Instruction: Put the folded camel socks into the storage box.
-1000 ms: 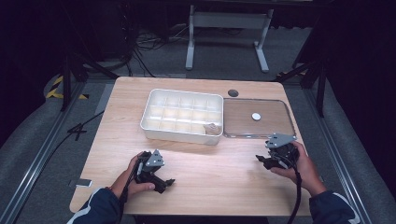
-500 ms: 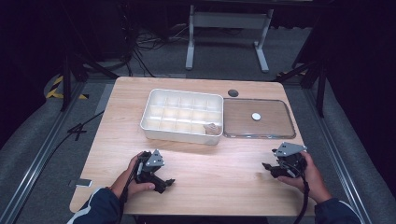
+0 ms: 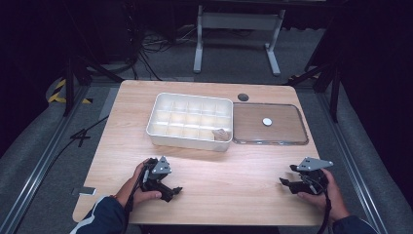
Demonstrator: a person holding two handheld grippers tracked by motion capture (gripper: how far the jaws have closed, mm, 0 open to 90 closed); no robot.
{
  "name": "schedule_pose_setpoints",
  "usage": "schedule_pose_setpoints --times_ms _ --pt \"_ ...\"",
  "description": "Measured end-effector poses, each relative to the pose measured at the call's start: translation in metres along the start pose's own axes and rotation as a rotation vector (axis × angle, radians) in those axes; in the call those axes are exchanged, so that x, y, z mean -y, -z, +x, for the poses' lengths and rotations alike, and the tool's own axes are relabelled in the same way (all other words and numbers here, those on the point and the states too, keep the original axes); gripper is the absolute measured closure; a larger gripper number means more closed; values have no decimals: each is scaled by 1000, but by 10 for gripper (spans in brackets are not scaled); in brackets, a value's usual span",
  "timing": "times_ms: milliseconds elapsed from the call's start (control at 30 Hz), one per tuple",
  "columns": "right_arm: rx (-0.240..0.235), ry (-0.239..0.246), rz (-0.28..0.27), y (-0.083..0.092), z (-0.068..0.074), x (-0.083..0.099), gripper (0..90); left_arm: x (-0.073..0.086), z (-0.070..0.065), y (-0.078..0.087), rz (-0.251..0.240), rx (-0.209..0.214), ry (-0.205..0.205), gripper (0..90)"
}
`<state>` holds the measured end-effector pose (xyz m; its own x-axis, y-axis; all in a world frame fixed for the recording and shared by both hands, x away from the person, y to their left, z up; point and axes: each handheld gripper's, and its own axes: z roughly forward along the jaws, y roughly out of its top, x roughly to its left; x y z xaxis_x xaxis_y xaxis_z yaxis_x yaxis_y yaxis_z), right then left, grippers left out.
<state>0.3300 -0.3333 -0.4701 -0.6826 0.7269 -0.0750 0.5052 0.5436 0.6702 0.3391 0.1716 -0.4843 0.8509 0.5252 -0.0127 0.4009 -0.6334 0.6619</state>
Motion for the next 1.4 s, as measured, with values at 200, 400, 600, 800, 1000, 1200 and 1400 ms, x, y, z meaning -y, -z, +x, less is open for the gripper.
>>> schedule_pose_setpoints --times_ms 200,400,600,800,1000,1200,1400 --pt "-22 -52 -52 3 -3 18 292 0 0 0 1 0 0 3" --pt "-16 -105 -107 6 -3 31 258 0 0 0 1 1 -1 2" --pt "-14 -105 -107 6 -3 32 257 0 0 0 -1 0 2 3" --pt "-10 -108 -106 6 -4 32 254 0 0 0 1 -1 0 2" --pt "-1 -117 -105 6 -4 32 254 0 0 0 0 -4 2 4" --pt "5 -120 -106 6 -4 32 254 0 0 0 0 -1 3 2" --pt "5 -120 -105 6 -4 32 253 0 0 -1 0 5 4 1"
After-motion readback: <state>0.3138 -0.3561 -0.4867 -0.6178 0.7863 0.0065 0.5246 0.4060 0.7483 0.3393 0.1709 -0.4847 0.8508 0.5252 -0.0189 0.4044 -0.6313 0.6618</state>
